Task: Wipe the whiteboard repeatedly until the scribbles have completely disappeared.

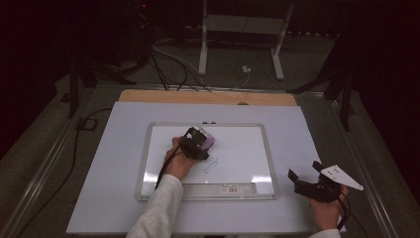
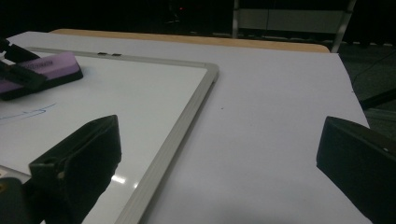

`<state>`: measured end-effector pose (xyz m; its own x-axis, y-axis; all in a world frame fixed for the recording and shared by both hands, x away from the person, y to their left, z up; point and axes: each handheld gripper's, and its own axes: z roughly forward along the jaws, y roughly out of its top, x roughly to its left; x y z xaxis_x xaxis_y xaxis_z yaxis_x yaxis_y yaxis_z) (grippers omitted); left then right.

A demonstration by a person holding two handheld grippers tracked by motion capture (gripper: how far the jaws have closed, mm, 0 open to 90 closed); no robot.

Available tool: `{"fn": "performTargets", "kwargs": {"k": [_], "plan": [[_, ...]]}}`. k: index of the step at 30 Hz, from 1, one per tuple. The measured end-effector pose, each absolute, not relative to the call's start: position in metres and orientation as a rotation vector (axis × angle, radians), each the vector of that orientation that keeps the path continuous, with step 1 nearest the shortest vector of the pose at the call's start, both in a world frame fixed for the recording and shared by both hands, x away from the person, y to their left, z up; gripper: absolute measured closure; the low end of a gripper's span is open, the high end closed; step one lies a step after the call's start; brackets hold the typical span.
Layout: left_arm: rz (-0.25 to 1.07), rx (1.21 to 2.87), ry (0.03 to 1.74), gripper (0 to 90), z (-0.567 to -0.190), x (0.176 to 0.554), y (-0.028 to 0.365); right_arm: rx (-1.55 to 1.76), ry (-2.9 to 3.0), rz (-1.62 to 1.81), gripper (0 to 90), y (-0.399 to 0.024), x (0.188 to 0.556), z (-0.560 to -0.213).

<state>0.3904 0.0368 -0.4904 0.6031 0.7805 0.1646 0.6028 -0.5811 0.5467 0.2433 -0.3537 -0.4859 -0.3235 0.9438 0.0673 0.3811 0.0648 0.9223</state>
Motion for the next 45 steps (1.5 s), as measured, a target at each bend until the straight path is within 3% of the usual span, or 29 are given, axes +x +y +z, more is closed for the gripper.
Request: {"fn": "performTargets", "kwargs": {"k": [4, 12, 16, 23, 27, 34, 39, 45], "plan": [[0.531, 2.394, 1.091, 41.6, -0.49, 0.389, 0.035, 1.321, 1.768, 1.241, 0.3, -0.353, 0.244, -0.486], [0.45, 2.464, 0.847, 41.6, -0.489, 0.355, 0.006, 1.319, 1.771, 1.241, 0.3, -0.352, 0.244, -0.486], [0.426, 2.452, 0.857, 41.6, -0.49, 0.356, 0.009, 1.316, 1.77, 1.241, 0.3, -0.352, 0.243, -0.486], [0.571, 2.459, 0.971, 41.5, -0.49, 0.368, 0.027, 1.322, 1.764, 1.24, 0.3, -0.354, 0.243, -0.486], [0.562, 2.453, 0.991, 41.5, -0.489, 0.365, 0.027, 1.321, 1.768, 1.239, 0.3, -0.353, 0.243, -0.486], [0.463, 2.448, 0.868, 41.4, -0.49, 0.334, 0.01, 1.316, 1.774, 1.237, 0.3, -0.351, 0.244, -0.486], [0.425, 2.44, 0.868, 41.5, -0.491, 0.335, 0.01, 1.314, 1.773, 1.237, 0.3, -0.351, 0.243, -0.486], [0.555, 2.434, 0.994, 41.5, -0.49, 0.353, 0.021, 1.317, 1.768, 1.238, 0.3, -0.353, 0.243, -0.486]]}}
